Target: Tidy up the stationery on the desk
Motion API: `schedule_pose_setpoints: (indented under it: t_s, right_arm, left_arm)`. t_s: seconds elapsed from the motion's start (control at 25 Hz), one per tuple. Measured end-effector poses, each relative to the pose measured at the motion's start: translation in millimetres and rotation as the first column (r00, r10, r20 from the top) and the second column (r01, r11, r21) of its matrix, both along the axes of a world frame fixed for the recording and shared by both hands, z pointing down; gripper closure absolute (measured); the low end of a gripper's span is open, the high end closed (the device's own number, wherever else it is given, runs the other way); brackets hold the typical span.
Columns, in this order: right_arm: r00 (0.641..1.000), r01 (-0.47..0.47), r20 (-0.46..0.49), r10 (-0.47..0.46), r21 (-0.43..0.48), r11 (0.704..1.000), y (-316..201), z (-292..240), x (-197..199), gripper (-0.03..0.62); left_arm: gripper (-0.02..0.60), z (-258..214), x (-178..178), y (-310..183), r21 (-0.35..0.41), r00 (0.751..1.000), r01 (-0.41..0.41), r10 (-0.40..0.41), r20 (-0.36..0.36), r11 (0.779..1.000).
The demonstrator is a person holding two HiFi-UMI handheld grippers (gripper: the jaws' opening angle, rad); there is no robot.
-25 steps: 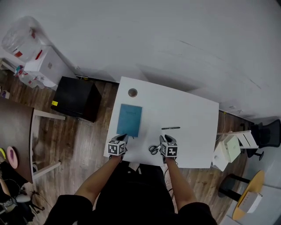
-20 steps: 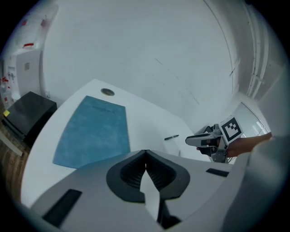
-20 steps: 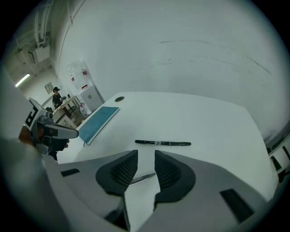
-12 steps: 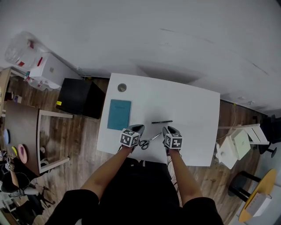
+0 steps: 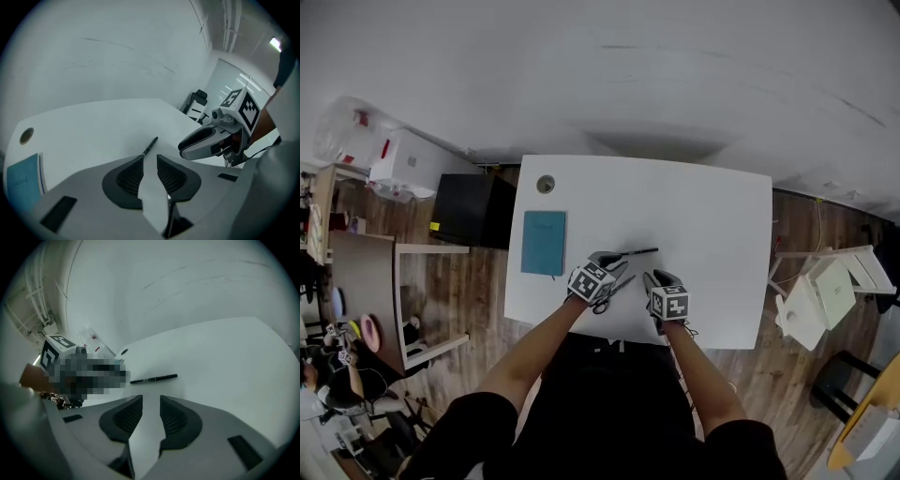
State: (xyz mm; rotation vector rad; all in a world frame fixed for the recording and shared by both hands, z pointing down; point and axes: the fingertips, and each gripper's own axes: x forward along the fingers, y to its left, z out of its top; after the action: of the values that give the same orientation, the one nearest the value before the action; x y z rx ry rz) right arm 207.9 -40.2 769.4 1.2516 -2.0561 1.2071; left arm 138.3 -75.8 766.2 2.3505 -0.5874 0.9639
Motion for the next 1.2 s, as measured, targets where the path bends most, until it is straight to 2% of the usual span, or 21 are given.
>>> schedule_pose_setpoints:
  t_s: [0.24,0.44,0.76,0.88,1.0,1.2]
  right_arm:
    - [0.999,-0.022,0.026,0.023,-0.031,0.999,14.8,12.5,20.8,0.467]
    - [0.999,-0.025,0.045,0.027,-0.049,0.999,23.6,18.9,30.8,0.487]
    - [0.996,-0.043,0.069,0.048,-0.071,0.997,29.4,27.2,37.2,0.487]
    - [0.996,-0.051,0.073,0.056,-0.071,0.996,28.2,29.2,41.6,0.487]
    - [0.995,-0.061,0.072,0.066,-0.077,0.995,27.3,31.9,47.2,0.487]
    - [0.995,-0.081,0.055,0.085,-0.075,0.994,23.2,32.5,52.9,0.488]
  left_arm:
    - [0.471,21.5,23.2,-6.1,0.002,0.985,-0.127,0.125,0.119,0.992]
    - [0.471,39.6,41.1,-2.4,-0.061,0.930,-0.301,0.307,0.200,0.952]
    - [0.471,51.7,39.4,-8.5,-0.095,0.908,-0.325,0.338,0.247,0.941]
    - [0.474,53.9,39.7,-9.0,-0.095,0.917,-0.303,0.317,0.241,0.948]
    - [0.523,55.0,39.8,-13.4,-0.092,0.925,-0.266,0.281,0.254,0.959]
    - [0.529,53.3,37.9,-12.0,-0.105,0.929,-0.229,0.250,0.272,0.968]
